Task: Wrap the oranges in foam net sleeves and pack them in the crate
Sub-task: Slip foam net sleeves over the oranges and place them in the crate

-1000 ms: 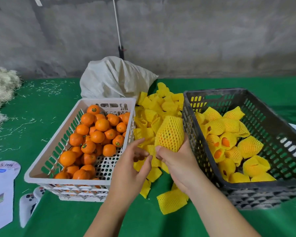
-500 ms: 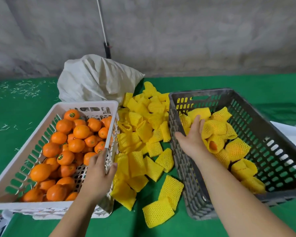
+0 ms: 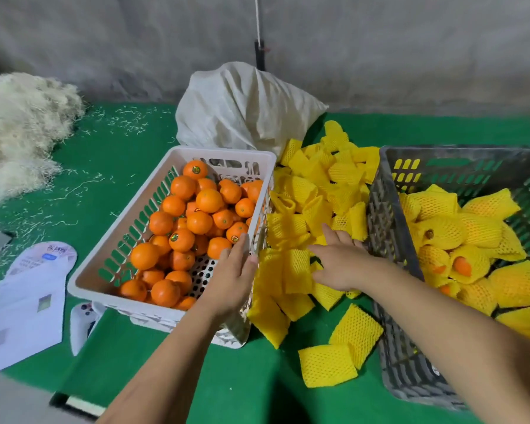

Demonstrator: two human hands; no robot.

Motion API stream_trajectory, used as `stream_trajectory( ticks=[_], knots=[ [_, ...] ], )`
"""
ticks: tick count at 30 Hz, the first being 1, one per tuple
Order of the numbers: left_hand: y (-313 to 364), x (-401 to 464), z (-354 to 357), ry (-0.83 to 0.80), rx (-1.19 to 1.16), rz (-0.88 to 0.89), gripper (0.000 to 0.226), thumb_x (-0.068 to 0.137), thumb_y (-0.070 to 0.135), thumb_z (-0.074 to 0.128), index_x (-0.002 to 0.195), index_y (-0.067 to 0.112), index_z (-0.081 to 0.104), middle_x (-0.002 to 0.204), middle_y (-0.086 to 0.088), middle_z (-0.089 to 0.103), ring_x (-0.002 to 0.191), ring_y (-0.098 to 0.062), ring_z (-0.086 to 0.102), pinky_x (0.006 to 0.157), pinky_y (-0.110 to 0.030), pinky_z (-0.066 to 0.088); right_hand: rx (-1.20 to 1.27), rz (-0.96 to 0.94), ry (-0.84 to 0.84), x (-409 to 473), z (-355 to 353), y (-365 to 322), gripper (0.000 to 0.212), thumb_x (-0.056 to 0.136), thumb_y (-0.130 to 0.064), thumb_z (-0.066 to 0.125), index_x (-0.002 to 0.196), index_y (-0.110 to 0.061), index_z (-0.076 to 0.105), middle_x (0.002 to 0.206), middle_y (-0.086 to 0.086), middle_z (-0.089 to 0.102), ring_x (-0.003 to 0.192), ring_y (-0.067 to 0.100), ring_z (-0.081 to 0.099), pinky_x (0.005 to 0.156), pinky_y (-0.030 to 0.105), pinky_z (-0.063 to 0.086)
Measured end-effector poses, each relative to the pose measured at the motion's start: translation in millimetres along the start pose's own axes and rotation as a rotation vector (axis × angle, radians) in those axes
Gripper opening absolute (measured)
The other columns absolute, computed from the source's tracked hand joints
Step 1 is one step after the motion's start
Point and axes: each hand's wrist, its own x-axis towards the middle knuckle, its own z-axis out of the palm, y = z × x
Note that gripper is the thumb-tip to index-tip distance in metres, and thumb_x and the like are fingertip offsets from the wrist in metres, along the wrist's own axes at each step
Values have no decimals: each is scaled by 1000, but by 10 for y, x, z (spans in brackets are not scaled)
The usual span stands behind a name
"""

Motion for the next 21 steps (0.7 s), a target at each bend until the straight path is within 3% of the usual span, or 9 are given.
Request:
stream_trajectory(
  ticks=[2, 4, 6, 9, 11, 13, 15, 19, 21],
  knots=[
    [-105, 14, -176, -50, -217, -42, 51, 113, 44, 38, 163, 32, 36, 166, 7, 36, 153, -11, 30, 127, -40, 23, 75, -46, -129, 161, 84, -200, 69, 98, -38, 57, 158, -45, 25, 164, -1, -35, 154, 34, -6, 118, 50, 27],
    [-227, 19, -263, -18, -262, -127, 39, 115, 31, 39, 152, 27, 53, 154, 0, 54, 134, -17, 53, 113, -37, 43, 81, -105, -215, 285, 229, -311, 67, 99, -30, 56, 157, -48, 27, 158, -6, -45, 155, 37, -7, 116, 49, 34],
    [-301, 60, -220, 20, -83, -184, 39, 116, 21, 36, 150, 26, 53, 151, -5, 58, 130, -23, 56, 105, -35, 47, 107, -138, -308, 365, 370, -292, 65, 100, -25, 55, 157, -44, 30, 155, -8, -48, 156, 38, -1, 112, 46, 41],
    [-309, 237, -163, -54, 129, -109, 42, 114, 20, 40, 155, 28, 48, 152, -5, 57, 135, -27, 56, 113, -45, 46, 121, -83, -383, 455, 486, -124, 62, 102, -23, 54, 160, -27, 31, 160, 2, -42, 152, 30, 27, 101, 33, 47],
    [-390, 420, -189, -222, 308, -108, 50, 114, 32, 43, 162, 37, 32, 167, -4, 38, 148, -34, 41, 120, -55, 35, 136, -25, -355, 519, 534, -37, 61, 104, -28, 52, 159, -14, 31, 165, 7, -30, 150, 27, 33, 106, 30, 41],
    [-528, 616, -235, -432, 575, -249, 68, 111, 42, 46, 165, 47, 5, 176, -3, -3, 159, -47, 4, 123, -70, 18, 110, -62, -301, 590, 577, -16, 60, 105, -33, 51, 156, -6, 33, 169, 8, -17, 152, 26, 28, 115, 32, 35],
    [-601, 805, -259, -522, 640, -398, 84, 108, 33, 49, 161, 52, -12, 172, -1, -28, 158, -50, -12, 120, -73, 16, 82, -96, -251, 640, 594, -36, 59, 105, -34, 52, 153, -4, 38, 171, 5, -8, 151, 27, 29, 117, 37, 34],
    [-736, 1002, -221, -459, 629, -432, 100, 103, 16, 53, 160, 46, -24, 168, 0, -36, 158, -50, 7, 113, -59, 39, 184, -151, -99, 684, 501, -121, 52, 99, -27, 62, 147, -15, 49, 160, 4, 26, 131, 25, 51, 106, 34, 44],
    [-857, 1036, -124, -419, 658, -461, 104, 101, 10, 52, 159, 40, -29, 168, -3, -37, 142, -46, 43, 83, -39, 54, 287, -147, -38, 692, 399, -157, 46, 96, -28, 66, 140, -21, 55, 147, 2, 39, 114, 21, 59, 97, 33, 48]
  ],
)
